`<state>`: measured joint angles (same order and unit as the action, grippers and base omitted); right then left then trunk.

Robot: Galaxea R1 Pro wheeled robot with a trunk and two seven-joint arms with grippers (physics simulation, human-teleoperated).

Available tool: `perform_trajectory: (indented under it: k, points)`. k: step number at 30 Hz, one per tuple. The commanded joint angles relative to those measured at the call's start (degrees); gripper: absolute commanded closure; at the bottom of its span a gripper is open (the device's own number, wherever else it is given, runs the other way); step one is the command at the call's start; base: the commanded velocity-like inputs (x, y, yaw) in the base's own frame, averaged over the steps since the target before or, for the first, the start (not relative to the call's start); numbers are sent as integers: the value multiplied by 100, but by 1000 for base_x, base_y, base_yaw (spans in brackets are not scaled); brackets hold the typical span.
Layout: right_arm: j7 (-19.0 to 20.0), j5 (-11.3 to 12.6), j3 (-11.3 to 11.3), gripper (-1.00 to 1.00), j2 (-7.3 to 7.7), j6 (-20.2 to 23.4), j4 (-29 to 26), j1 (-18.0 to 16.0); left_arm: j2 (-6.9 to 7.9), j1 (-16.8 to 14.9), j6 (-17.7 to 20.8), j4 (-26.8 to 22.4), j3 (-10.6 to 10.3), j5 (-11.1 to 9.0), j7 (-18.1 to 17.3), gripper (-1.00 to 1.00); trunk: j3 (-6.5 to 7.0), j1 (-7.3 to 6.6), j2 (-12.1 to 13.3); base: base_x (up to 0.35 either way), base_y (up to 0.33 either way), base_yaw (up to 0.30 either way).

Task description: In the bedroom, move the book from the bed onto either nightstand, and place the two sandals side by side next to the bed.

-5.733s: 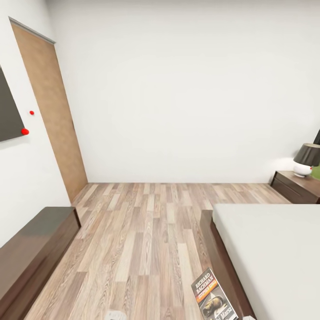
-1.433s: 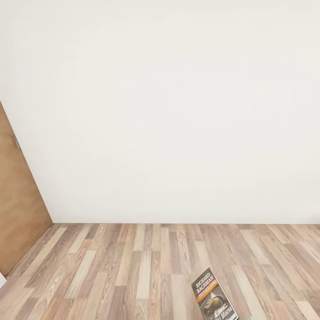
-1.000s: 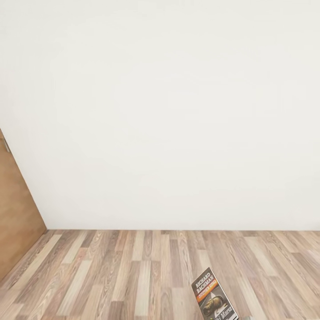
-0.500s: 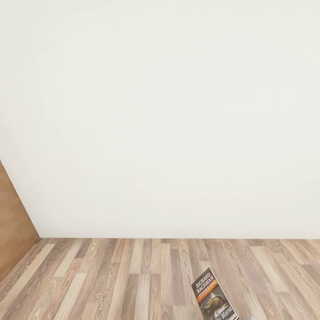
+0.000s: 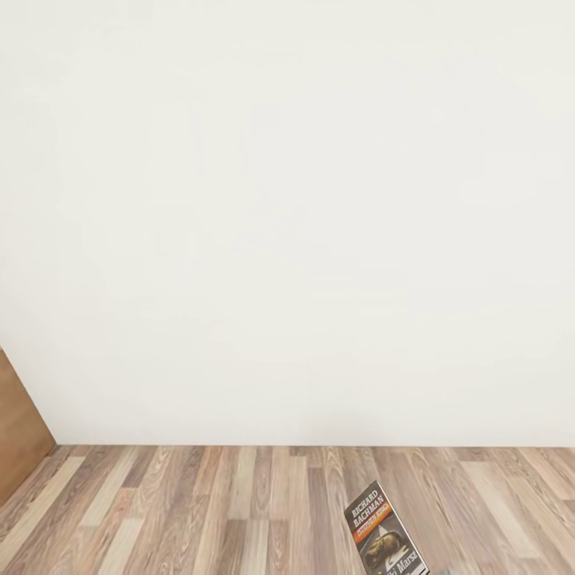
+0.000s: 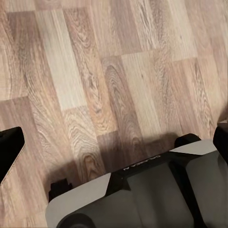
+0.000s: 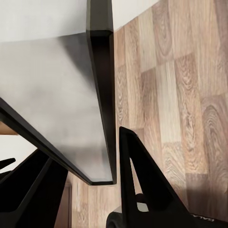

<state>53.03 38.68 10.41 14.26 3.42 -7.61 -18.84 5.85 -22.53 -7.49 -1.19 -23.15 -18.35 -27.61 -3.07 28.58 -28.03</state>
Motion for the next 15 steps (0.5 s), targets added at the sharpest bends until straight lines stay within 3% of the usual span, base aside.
perform_trajectory:
  k: [1, 15]
  points:
    - [15, 70, 22, 100, 4, 36, -3, -5, 2, -5, -25, 5, -49, -41, -16, -100, -11, 6, -11, 328, 0, 0]
    - [15, 70, 22, 100, 4, 36, -4, -5, 0, -4, -25, 5, -49, -43, -16, -100, -11, 6, -11, 328, 0, 0]
